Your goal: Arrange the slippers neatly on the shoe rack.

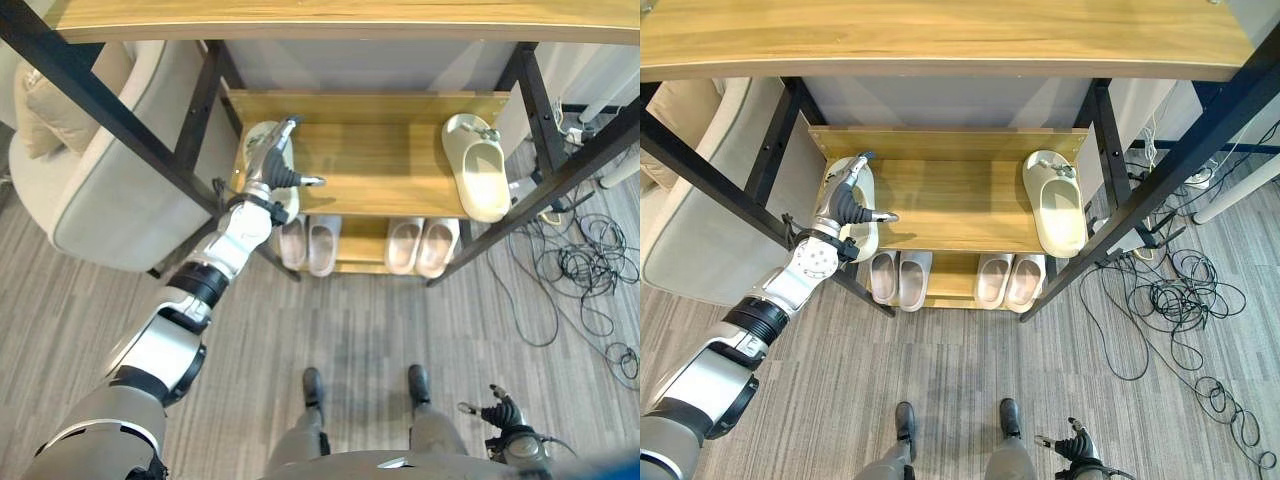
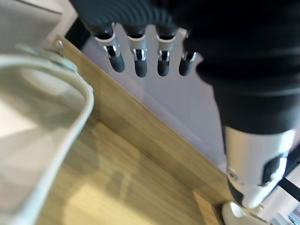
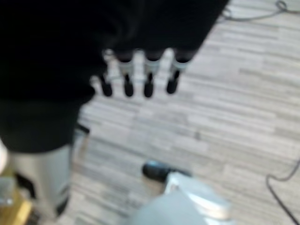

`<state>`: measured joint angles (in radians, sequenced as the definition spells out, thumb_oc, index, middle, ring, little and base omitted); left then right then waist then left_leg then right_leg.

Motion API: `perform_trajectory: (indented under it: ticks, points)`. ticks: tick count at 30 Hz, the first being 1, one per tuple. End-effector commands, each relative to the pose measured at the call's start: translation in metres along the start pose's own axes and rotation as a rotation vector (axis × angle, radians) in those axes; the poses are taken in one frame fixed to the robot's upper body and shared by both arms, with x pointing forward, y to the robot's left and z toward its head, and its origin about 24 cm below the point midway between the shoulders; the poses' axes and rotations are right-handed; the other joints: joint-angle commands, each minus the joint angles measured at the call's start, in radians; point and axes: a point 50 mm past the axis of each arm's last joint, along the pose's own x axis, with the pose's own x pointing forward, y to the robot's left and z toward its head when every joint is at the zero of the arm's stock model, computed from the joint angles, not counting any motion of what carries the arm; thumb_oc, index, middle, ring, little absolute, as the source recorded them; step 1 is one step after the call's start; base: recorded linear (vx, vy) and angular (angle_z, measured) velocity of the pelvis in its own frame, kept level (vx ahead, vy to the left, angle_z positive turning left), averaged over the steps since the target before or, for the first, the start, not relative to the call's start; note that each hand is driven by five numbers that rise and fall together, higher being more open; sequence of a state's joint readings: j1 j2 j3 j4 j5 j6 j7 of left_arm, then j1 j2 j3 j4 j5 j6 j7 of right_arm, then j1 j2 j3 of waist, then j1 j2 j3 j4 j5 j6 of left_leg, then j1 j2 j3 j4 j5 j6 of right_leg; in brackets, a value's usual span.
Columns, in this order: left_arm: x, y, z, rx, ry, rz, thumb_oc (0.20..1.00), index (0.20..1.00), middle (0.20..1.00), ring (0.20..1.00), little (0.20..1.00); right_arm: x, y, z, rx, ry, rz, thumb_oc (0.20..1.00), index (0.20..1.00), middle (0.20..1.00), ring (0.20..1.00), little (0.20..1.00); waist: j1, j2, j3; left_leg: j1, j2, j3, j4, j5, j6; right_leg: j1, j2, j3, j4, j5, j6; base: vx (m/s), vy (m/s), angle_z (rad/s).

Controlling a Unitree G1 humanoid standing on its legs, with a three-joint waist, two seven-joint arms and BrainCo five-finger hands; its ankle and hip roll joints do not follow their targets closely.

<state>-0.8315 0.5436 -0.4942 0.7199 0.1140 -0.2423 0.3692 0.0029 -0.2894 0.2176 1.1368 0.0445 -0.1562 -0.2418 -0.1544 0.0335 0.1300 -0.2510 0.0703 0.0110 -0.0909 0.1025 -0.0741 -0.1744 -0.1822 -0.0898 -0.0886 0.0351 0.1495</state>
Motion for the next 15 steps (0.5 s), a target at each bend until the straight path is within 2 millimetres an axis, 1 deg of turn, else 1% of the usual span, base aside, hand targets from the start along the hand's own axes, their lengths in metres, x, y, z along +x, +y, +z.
perform_trajectory:
  ticks: [1,2,5,7,8,9,11,12,15]
  points:
    - [0.027,0.047,0.011,0.085,-0.035,0.167,1.000,1.000,1.000,1.000,1.000,0.005,-0.018,0.012,-0.027,-0.063,-0.057,1.000,1.000,1.000,1.000,1.000,0.009,0.006,0.001,-0.008,0.030,-0.040,0.004,-0.016,-0.074,-0.061,-0.098,0.010,0.093,0.060,0.112,0.00,0.000,0.00]
    - [0.030,0.051,0.011,0.106,-0.030,0.185,1.000,1.000,1.000,1.000,1.000,0.006,-0.020,0.016,-0.030,-0.075,-0.068,1.000,1.000,1.000,1.000,1.000,0.009,0.004,0.006,-0.015,0.029,-0.042,0.004,-0.015,-0.074,-0.067,-0.099,0.009,0.091,0.062,0.112,0.00,0.000,0.00]
    - [0.031,0.053,0.010,0.117,-0.023,0.191,1.000,1.000,1.000,1.000,1.000,0.007,-0.020,0.018,-0.027,-0.079,-0.069,1.000,1.000,1.000,1.000,1.000,0.009,0.004,0.010,-0.020,0.030,-0.043,0.004,-0.015,-0.074,-0.071,-0.099,0.008,0.090,0.064,0.112,0.00,0.000,0.00]
    - [0.033,0.060,0.007,0.146,-0.001,0.218,1.000,1.000,1.000,1.000,1.000,0.008,-0.020,0.023,-0.029,-0.093,-0.076,1.000,1.000,1.000,1.000,1.000,0.008,0.002,0.016,-0.031,0.029,-0.041,0.004,-0.013,-0.076,-0.081,-0.099,0.007,0.084,0.072,0.112,0.00,0.000,0.00]
    - [0.034,0.060,0.007,0.146,-0.001,0.218,1.000,1.000,1.000,1.000,1.000,0.008,-0.020,0.023,-0.028,-0.093,-0.076,1.000,1.000,1.000,1.000,1.000,0.008,0.002,0.016,-0.031,0.029,-0.040,0.004,-0.012,-0.076,-0.082,-0.099,0.008,0.084,0.072,0.112,0.00,0.000,0.00]
    - [0.036,0.069,0.006,0.189,0.007,0.248,1.000,1.000,1.000,1.000,1.000,0.009,-0.021,0.028,-0.029,-0.106,-0.083,1.000,1.000,1.000,1.000,1.000,0.009,0.000,0.020,-0.038,0.030,-0.038,0.004,-0.011,-0.077,-0.089,-0.098,0.008,0.079,0.078,0.112,0.00,0.000,0.00]
    - [0.036,0.072,0.003,0.212,0.022,0.260,1.000,1.000,1.000,1.000,1.000,0.010,-0.021,0.030,-0.030,-0.111,-0.085,1.000,1.000,1.000,1.000,1.000,0.009,-0.002,0.022,-0.043,0.031,-0.036,0.004,-0.008,-0.078,-0.093,-0.096,0.009,0.077,0.082,0.112,0.00,0.000,0.00]
    - [0.037,0.080,0.001,0.239,0.037,0.283,1.000,1.000,1.000,1.000,1.000,0.009,-0.020,0.030,-0.033,-0.116,-0.085,1.000,1.000,1.000,1.000,1.000,0.009,-0.004,0.026,-0.048,0.032,-0.036,0.004,-0.007,-0.077,-0.098,-0.097,0.011,0.075,0.085,0.112,0.00,0.000,0.00]
    - [0.038,0.087,-0.005,0.249,0.085,0.319,1.000,1.000,1.000,1.000,1.000,0.010,-0.020,0.031,-0.028,-0.119,-0.093,1.000,1.000,1.000,1.000,1.000,0.009,-0.008,0.032,-0.053,0.033,-0.034,0.004,-0.006,-0.076,-0.104,-0.097,0.011,0.076,0.084,0.112,0.01,0.009,-0.05]
